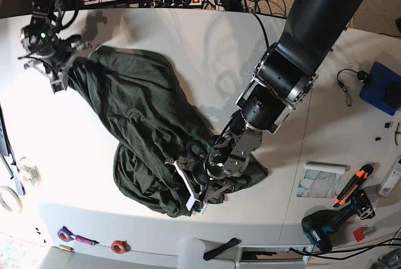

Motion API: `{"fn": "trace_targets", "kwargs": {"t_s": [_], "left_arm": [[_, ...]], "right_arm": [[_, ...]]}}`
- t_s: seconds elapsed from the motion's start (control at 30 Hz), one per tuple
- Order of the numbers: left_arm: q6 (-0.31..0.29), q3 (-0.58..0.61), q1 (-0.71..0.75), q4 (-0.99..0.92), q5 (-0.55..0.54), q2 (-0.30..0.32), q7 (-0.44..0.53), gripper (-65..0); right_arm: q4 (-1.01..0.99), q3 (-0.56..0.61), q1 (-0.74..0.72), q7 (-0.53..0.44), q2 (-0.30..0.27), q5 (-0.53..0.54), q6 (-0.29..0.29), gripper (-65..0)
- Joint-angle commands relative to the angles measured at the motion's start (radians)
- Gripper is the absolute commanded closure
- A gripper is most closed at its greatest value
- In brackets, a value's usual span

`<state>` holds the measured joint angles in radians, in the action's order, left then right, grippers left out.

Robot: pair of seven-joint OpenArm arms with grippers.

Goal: Layout the t-shirt on the table in an organized manner, then fold the t-shirt properly
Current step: 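Grasp shirt edges with both grippers and pull them apart, then regrasp the shirt fabric with the left gripper near the right gripper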

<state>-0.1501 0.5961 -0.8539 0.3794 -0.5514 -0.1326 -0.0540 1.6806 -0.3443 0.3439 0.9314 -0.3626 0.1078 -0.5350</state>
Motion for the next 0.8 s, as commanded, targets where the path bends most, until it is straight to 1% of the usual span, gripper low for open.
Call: {"fn": "trace_targets", "kwargs": {"t_s": [0.0, 0.1, 0.2, 0.3, 0.33, 0.4, 0.5, 0.6, 0.63, 0.73, 0.77], "left_arm": [[-0.008, -0.003, -0.039, 0.018, -0.017, -0.025, 0.026, -32.8], [-0.008, -0.003, -0.038, 0.018, -0.030, -0.025, 0.026, -32.8], [-0.008, -0.003, -0.038, 0.018, -0.049, -0.025, 0.026, -32.8], [-0.012, -0.003, -0.034, 0.018, -0.094, -0.025, 0.025, -32.8], [-0.025, -0.003, -0.032, 0.018, -0.106, -0.025, 0.026, -32.8], [-0.073, -0.003, -0.029, 0.018, -0.123, -0.025, 0.026, -32.8], [-0.139, -0.003, -0.024, 0.018, -0.169, -0.025, 0.026, -32.8], [-0.210, -0.003, -0.024, 0.018, -0.175, -0.025, 0.025, -32.8], [-0.243, -0.003, -0.024, 0.018, -0.175, -0.025, 0.025, -32.8], [-0.386, -0.003, -0.021, 0.025, -0.175, -0.025, 0.023, -32.6], [-0.421, -0.003, -0.018, 0.036, -0.175, -0.025, 0.009, -31.1]], "right_arm": [[-0.039, 0.010, 0.067, 0.196, 0.013, -0.072, -0.036, 0.0], [-0.039, 0.009, 0.116, 0.195, 0.013, -0.136, -0.027, 0.0], [-0.039, 0.009, 0.146, 0.193, -0.001, -0.150, -0.010, 0.0], [-0.039, 0.008, 0.159, 0.186, -0.022, -0.155, 0.035, 0.0], [-0.039, 0.009, 0.160, 0.182, -0.029, -0.159, 0.058, 0.0], [-0.039, 0.009, 0.159, 0.158, -0.037, -0.161, 0.078, 0.0], [-0.039, 0.009, 0.157, 0.133, -0.035, -0.146, 0.076, 0.0], [-0.039, 0.009, 0.157, 0.122, -0.035, -0.144, 0.074, 0.0], [-0.039, 0.009, 0.157, 0.117, -0.036, -0.145, 0.074, 0.0], [-0.039, 0.009, 0.149, 0.103, -0.035, -0.141, 0.074, 0.0], [-0.039, 0.009, 0.139, 0.105, -0.035, -0.137, 0.073, 0.0]]}}
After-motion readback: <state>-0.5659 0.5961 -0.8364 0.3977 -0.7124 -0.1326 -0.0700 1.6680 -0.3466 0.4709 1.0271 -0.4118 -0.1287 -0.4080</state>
